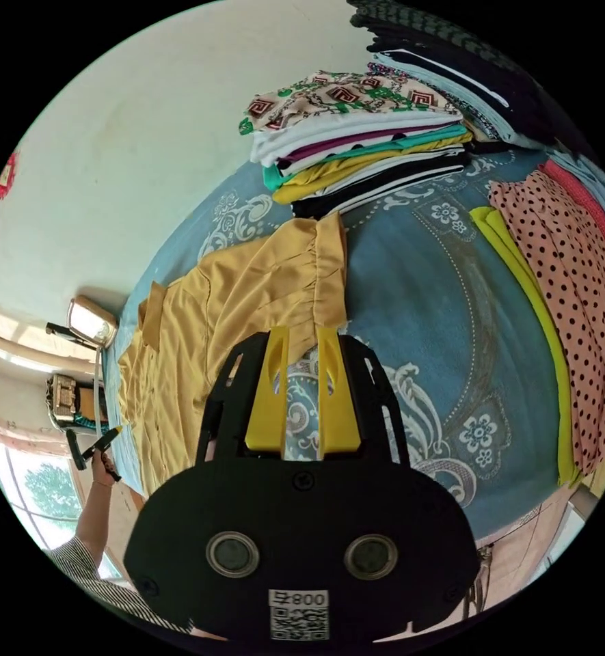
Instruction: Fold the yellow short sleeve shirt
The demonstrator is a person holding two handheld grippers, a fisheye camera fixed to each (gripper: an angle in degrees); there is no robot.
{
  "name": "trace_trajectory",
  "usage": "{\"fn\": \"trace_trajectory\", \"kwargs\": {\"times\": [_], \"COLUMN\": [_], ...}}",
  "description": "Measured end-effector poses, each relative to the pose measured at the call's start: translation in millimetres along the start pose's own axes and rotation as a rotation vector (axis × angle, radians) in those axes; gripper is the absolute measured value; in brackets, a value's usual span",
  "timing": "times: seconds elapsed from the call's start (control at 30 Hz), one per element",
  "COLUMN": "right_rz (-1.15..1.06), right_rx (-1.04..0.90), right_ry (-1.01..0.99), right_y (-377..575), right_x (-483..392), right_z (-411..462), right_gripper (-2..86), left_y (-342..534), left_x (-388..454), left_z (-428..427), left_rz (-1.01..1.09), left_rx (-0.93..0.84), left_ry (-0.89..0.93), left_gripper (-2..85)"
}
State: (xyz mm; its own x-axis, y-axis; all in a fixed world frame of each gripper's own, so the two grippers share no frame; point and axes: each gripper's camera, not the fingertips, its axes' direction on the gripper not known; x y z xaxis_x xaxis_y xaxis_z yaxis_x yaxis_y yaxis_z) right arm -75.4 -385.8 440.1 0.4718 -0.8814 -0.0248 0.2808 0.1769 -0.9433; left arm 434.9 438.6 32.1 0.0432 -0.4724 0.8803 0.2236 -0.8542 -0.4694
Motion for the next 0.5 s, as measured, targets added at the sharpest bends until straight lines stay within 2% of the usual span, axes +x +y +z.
{"fn": "trace_trajectory", "kwargs": {"times": [0.13, 0.2, 0.3, 0.4, 0.47, 0.5], "right_rz": [-0.001, 0.015, -0.019, -0.198, -0.435, -0.481], "right_rx": [-0.081, -0.039, 0.107, 0.192, 0.124, 0.096], "right_ry": [0.096, 0.076, 0.095, 0.051, -0.019, -0.015], "right_y": [-14.8, -12.0, -2.2, -4.6, -18.3, -22.6], "right_x": [9.5, 14.2, 2.6, -62.6, -146.0, -166.8], "right_z": [51.2, 52.1, 37.7, 51.1, 100.5, 116.7], "right_gripper": [3.6, 2.3, 1.1, 0.5, 0.3, 0.3], "left_y": [-47.4, -58.6, -68.0, -92.9, -128.4, -138.1], "left_x": [-13.3, -19.5, -8.6, 26.7, 64.8, 74.5], "left_z": [30.1, 36.6, 17.4, 17.2, 41.9, 50.0], "left_rz": [-0.038, -0.059, 0.006, 0.131, 0.246, 0.271], "left_rx": [-0.061, -0.071, 0.114, 0.207, 0.156, 0.144], "left_ry": [-0.094, -0.126, -0.059, 0.021, 0.056, 0.053], "left_gripper": [0.4, 0.4, 0.4, 0.4, 0.4, 0.4]}}
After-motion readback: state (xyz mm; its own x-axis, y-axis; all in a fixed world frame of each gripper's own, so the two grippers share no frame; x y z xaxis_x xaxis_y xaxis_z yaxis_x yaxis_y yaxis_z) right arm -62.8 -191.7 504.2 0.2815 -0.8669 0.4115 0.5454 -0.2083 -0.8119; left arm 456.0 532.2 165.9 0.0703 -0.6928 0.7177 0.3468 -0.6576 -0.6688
